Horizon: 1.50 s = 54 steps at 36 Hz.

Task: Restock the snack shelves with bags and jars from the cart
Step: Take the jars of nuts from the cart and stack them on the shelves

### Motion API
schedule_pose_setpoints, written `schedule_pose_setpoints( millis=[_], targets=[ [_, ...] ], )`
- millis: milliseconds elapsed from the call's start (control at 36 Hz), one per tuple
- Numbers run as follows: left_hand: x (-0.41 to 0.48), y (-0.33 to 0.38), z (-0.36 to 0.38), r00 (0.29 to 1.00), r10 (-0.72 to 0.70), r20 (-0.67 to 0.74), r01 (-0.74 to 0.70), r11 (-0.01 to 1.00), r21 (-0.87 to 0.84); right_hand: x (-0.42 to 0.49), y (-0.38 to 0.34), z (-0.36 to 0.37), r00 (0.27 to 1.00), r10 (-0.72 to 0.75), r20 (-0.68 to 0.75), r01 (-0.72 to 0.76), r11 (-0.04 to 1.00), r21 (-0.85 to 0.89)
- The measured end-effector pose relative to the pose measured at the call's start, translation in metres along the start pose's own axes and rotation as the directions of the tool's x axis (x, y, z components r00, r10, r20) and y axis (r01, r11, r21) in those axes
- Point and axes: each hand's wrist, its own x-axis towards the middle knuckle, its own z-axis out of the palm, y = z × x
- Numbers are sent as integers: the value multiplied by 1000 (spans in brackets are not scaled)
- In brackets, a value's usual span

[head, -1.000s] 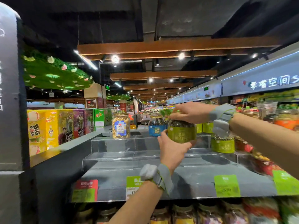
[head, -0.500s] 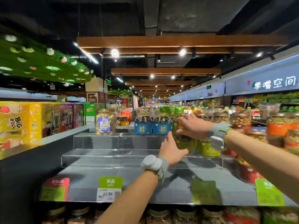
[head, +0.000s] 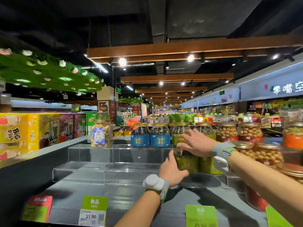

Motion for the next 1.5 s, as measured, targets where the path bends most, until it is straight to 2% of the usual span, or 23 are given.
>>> schedule_pose_setpoints(
  millis=[111,250,361,722,972,1056,1139,1194,1250,1306,1361,1417,1500],
  targets=[
    [1,0,-5,1000,5,-25,-5,1000,17,-8,24,-20,995,-7,-99,5,1000,-27],
    [5,-7,-8,1000,19,-15,-18,998,65,-27,45,-21,995,84,50,-74,981,-179],
    [10,-4,-10,1000,13,2,-13,995,98,-37,57,-11,980,154,127,-138,982,-127],
    [14,-4,-12,999,41,-19,-38,986,165,-49,52,10,989,147,29,-140,976,-164],
    [14,-2,-13,1000,26,-7,-24,973,229,-49,50,16,988,156,-12,-156,981,-115],
    [13,3,-13,1000,-18,4,17,985,173,-53,47,16,983,176,-61,-181,979,-98],
    [6,5,-16,996,-71,60,71,997,2,-59,42,21,972,185,-144,-200,975,-98],
    [0,6,-21,996,-68,60,74,992,-101,-64,34,22,948,197,-250,-207,978,-15],
    [-8,10,-26,998,-15,-53,9,994,-110,-71,23,21,905,204,-373,-178,979,102],
    [-17,17,-32,983,61,-172,-86,986,-144,-78,9,21,836,241,-493,-133,961,244],
    [-29,33,-39,972,118,-201,-163,962,-220,-89,-6,22,750,300,-590,-77,925,371],
    [-45,50,-43,960,183,-212,-243,920,-308,-104,-22,23,684,362,-634,-45,888,458],
    [-68,67,-36,940,258,-224,-329,859,-392,-137,-50,26,640,465,-612,-39,815,578]
  ],
)
